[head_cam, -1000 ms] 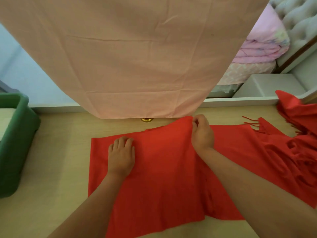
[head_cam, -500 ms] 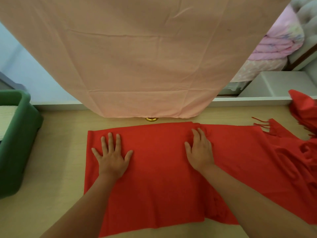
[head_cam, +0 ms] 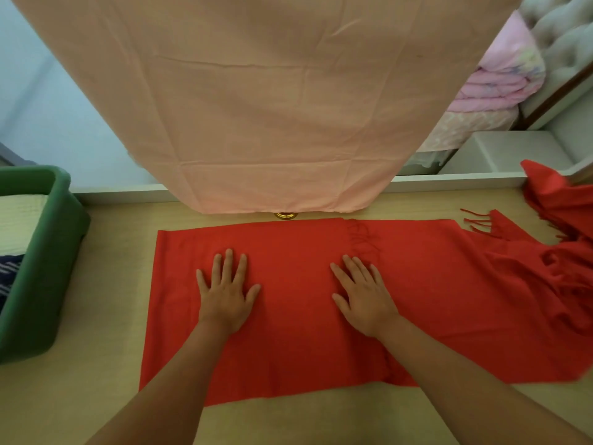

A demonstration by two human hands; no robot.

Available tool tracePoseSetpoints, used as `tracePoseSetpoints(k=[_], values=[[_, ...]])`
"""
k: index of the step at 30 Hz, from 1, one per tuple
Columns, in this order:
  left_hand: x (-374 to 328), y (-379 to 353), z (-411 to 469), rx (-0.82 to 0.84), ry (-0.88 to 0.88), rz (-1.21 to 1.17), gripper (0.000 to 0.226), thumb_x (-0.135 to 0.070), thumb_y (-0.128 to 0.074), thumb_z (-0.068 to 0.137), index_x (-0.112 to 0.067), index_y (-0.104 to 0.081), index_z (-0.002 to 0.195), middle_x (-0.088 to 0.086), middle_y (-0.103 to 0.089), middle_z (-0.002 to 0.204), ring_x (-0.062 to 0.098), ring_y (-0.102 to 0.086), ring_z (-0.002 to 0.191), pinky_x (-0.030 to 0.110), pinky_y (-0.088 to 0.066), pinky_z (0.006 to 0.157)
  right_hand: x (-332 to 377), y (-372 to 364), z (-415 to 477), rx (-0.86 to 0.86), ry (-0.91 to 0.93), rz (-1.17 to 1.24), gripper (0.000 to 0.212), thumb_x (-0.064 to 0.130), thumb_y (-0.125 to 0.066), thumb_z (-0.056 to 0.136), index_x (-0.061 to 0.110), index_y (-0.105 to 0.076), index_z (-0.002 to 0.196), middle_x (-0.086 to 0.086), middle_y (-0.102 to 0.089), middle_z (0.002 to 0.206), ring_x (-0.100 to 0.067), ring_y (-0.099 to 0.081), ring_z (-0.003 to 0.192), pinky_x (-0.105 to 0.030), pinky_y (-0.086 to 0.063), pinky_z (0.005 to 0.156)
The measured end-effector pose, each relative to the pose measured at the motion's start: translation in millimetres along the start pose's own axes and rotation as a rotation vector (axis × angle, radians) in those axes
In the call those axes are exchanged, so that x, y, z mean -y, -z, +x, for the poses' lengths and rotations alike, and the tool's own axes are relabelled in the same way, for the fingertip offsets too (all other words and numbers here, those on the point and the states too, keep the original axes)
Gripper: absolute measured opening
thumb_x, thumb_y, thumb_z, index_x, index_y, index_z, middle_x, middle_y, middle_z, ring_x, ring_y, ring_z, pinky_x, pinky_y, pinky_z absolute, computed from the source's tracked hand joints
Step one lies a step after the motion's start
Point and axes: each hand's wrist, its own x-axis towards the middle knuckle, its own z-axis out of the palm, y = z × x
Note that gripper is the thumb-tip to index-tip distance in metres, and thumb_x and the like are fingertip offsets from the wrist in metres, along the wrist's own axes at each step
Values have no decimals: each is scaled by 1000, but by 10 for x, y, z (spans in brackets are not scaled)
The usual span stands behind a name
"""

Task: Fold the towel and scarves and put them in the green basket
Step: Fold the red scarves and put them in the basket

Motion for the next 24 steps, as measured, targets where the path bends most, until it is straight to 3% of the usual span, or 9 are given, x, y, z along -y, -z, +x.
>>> tracePoseSetpoints(k=[3,6,9,11,14,17,19,21,24], values=[[41,151,-173,-130,45,-153,69,-55,-20,93,-21,-31,152,7,-24,160,29,-16,148,52,-14,118,112,49,-182,-87,-29,18,64,51,-24,95,31,-22,156,-3,-15,165,-21,-9,152,-46,-9,123],[81,200,-533,-286,-40,-176,45,-38,-35,92,-16,-60,122,6,-55,128,32,-50,118,47,-41,93,306,10,-440,-165,-24,6,57,45,-39,92,26,-43,145,-8,-37,152,-28,-35,140,-46,-30,113],[217,145,-941,-330,-79,-147,29,-33,-40,89,-18,-62,99,2,-57,105,30,-56,93,42,-41,77,569,-87,-676,-165,-8,41,53,44,-44,87,24,-52,136,-8,-48,139,-28,-49,126,-43,-41,102],[393,10,-1173,-273,-82,-124,34,-39,-41,89,-19,-64,104,2,-57,110,30,-58,98,44,-42,80,744,-178,-777,-140,-36,104,57,48,-40,87,25,-49,139,-10,-45,144,-28,-47,130,-43,-42,103],[749,-220,-1394,-71,-32,-17,63,-59,-40,86,-25,-53,138,6,-47,145,35,-43,134,61,-32,100,933,-289,-874,8,-87,118,67,55,-34,91,31,-28,153,-10,-16,163,-27,-20,149,-47,-22,119],[1067,-269,-1507,40,65,50,79,-72,-29,83,-34,-29,152,4,-24,161,37,-18,148,72,-17,104,1029,-334,-985,138,-71,98,78,58,-46,93,37,-7,157,-3,13,165,-20,10,152,-50,-1,122],[1175,-152,-1522,71,138,82,85,-69,-22,82,-27,-17,156,6,-10,164,37,-3,150,70,-6,110,1125,-315,-1063,177,-22,89,82,58,-51,91,39,-5,157,-1,16,165,-18,14,152,-47,1,122],[1177,19,-1524,64,198,129,86,-58,-30,84,-14,-15,156,11,-4,164,33,5,150,63,1,115,1257,-298,-1118,183,-2,98,80,56,-54,91,40,-11,156,1,13,166,-17,13,152,-46,-2,122],[1141,135,-1563,-11,114,59,79,-48,-35,85,-13,-22,155,11,-10,164,29,-4,151,52,-11,119,1462,-313,-1168,138,-106,114,74,56,-53,91,42,-18,154,1,12,166,-21,14,151,-57,-5,120]])
